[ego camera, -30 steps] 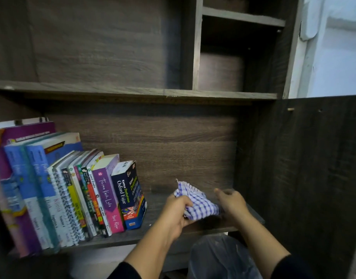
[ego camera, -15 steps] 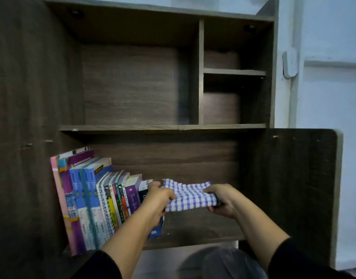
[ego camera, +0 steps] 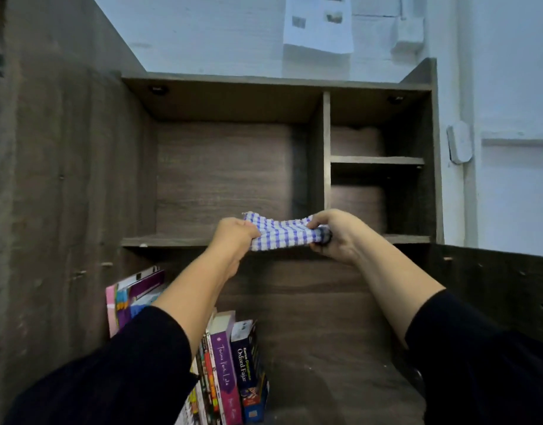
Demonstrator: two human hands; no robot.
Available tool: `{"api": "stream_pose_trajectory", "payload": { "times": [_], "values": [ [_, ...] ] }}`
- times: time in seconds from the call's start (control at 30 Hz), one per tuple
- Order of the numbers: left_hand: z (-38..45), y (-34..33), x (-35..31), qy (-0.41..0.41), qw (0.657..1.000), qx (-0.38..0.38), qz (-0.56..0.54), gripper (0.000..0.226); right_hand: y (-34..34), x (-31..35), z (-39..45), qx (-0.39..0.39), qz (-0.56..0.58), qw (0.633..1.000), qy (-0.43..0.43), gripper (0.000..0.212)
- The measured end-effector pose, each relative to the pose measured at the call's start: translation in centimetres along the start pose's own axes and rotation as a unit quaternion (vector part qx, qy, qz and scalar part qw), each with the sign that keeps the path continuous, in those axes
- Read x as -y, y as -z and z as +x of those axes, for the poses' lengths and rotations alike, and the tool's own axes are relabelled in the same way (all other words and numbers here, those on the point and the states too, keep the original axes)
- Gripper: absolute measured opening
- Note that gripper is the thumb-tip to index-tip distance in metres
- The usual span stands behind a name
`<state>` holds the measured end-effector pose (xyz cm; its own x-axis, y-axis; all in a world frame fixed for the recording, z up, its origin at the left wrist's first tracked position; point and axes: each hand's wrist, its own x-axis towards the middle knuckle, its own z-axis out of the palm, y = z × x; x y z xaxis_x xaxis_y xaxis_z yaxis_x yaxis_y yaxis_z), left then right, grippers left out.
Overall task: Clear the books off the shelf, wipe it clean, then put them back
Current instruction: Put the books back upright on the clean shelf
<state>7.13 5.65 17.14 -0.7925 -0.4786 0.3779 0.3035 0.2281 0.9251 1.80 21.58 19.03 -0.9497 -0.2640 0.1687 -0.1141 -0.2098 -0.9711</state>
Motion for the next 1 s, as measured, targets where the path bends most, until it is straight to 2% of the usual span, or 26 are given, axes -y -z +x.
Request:
{"api": "stream_pose_trajectory", "payload": {
  "times": [0.2, 0.27, 0.3, 0.33, 0.37, 0.43, 0.5, 0.6, 0.77, 1.0],
  "values": [
    [6.1, -0.8, -1.1, -0.022, 1.0, -0.004, 0.02, 0.024, -0.9, 2.1, 4.6, -0.063, -0.037, 0.996, 0.048, 0.02],
    [7.8, -1.3, -1.1, -0.023, 1.0, 0.003, 0.015, 0.015, -1.0, 1.9, 6.7, -0.079, -0.064, 0.993, 0.055, 0.019],
    [8.4, -1.6, -1.0, -0.025, 1.0, 0.012, 0.015, 0.003, -1.1, 1.8, 7.6, -0.087, -0.086, 0.991, 0.056, 0.016],
    [8.7, -1.7, -0.8, -0.027, 0.999, 0.021, 0.034, 0.015, -1.2, 1.5, 8.5, -0.097, -0.113, 0.987, 0.056, 0.01],
    [9.1, -1.7, -0.5, -0.024, 0.997, 0.034, 0.071, 0.031, -1.2, 1.2, 9.2, -0.109, -0.153, 0.98, 0.061, 0.009],
    [9.1, -1.2, 0.0, -0.034, 0.985, 0.06, 0.156, 0.048, -1.3, 0.6, 9.3, -0.127, -0.282, 0.947, 0.085, 0.024],
    [8.4, -0.5, 0.3, -0.05, 0.966, 0.114, 0.225, 0.045, -1.4, -0.2, 8.6, -0.132, -0.406, 0.895, 0.128, 0.031],
    [7.5, -0.2, 1.0, -0.059, 0.938, 0.167, 0.297, 0.049, -1.4, -1.4, 7.7, -0.105, -0.495, 0.847, 0.161, 0.031],
    [7.8, -0.7, 1.7, -0.128, 0.929, 0.126, 0.322, 0.037, -0.7, -1.9, 7.7, -0.078, -0.533, 0.824, 0.178, 0.035],
    [8.5, -1.4, 2.9, -0.128, 0.927, 0.103, 0.338, 0.038, 0.2, -3.2, 8.0, -0.051, -0.554, 0.8, 0.223, 0.039]
  ]
}}
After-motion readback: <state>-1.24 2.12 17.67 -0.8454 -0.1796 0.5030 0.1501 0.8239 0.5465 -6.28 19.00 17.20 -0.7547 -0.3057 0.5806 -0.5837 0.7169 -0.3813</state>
